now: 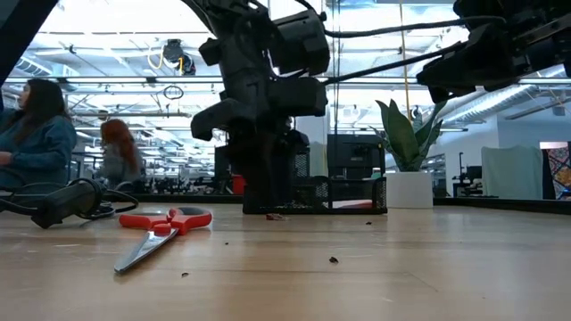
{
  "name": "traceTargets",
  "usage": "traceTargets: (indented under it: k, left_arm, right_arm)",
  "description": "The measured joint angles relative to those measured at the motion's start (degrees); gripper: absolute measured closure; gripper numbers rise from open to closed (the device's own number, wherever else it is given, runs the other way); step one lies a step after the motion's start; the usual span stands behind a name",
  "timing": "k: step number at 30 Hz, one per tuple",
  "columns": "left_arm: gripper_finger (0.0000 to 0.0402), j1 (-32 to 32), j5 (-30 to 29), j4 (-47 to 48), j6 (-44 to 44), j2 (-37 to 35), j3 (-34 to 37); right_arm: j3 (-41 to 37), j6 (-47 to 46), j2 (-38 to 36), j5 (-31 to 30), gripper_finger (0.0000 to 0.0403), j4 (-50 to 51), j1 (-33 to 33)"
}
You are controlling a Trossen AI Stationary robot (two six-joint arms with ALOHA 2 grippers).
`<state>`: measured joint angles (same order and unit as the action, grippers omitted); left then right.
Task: Pick and place office supplies into organizer
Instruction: Put the pink binder clip into the black desk organizer
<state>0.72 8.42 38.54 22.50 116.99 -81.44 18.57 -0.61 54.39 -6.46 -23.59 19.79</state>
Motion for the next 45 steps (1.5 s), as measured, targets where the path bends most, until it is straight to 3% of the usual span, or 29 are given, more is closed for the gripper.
traceTargets:
  k: [10,18,23,29,35,45]
  left_arm:
    - [0.0253,0.47,-0.93,-3.20,-0.11,-0.07,1.16]
    - [0.0238,3.56,-1.37,-2.30,-1.40,-0.07,-5.14]
    - [0.0229,5.76,-1.53,-1.66,-4.01,-0.07,-8.93]
    - [0.0229,6.70,-8.26,2.40,-5.13,-0.07,-9.89]
    - [0.0229,6.74,-8.47,9.24,-6.10,-0.07,-9.89]
    - [0.0229,7.59,-6.93,8.04,-5.33,-0.07,-9.89]
  right_arm:
    - [-0.07,0.77,0.00,-0.95,0.0385,0.23,0.00]
    - [-0.26,0.30,3.72,0.86,0.0385,0.21,-1.22]
    - [-0.22,0.21,7.28,0.25,0.0385,-5.37,-2.05]
    - [-0.20,0.56,8.38,-1.02,0.0385,-7.72,-2.12]
    - [-1.05,2.21,2.20,-2.60,0.0385,-4.62,-2.09]
    - [-11.31,1.05,-14.21,-7.08,0.0385,-5.75,-3.03]
